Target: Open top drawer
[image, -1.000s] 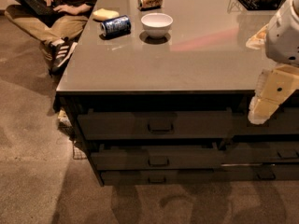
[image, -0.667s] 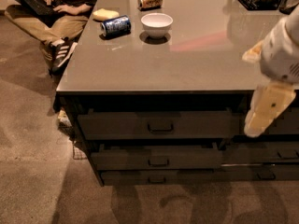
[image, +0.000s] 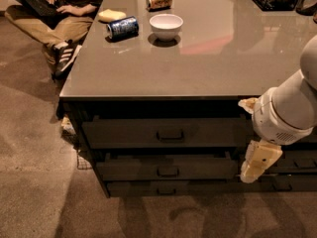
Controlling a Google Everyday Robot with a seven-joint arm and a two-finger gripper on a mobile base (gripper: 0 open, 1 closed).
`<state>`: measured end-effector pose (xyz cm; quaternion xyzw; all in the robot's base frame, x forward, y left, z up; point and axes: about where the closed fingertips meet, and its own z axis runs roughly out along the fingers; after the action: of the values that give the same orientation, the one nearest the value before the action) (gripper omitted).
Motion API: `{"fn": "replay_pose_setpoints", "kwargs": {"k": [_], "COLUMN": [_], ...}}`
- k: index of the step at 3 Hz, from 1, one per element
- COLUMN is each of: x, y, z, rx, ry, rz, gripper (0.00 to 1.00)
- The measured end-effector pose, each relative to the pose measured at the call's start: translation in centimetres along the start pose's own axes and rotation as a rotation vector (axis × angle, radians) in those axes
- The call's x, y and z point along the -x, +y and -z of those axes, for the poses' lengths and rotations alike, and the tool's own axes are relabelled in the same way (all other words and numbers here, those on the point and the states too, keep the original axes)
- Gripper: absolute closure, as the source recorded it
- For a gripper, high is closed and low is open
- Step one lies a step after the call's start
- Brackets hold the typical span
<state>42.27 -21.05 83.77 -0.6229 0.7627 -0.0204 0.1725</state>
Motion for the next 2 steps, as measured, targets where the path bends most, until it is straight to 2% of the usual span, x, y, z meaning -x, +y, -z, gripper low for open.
{"fn": "replay_pose_setpoints", "kwargs": {"k": [1,2], "x": [0.0,-1.0], "y": [0.0,-0.1], "z": [0.0,-3.8], "rx": [0.000,0.013], "ry": [0.000,0.016], "rz": [0.000,-0.009], "gripper": [0.00,0.00]}}
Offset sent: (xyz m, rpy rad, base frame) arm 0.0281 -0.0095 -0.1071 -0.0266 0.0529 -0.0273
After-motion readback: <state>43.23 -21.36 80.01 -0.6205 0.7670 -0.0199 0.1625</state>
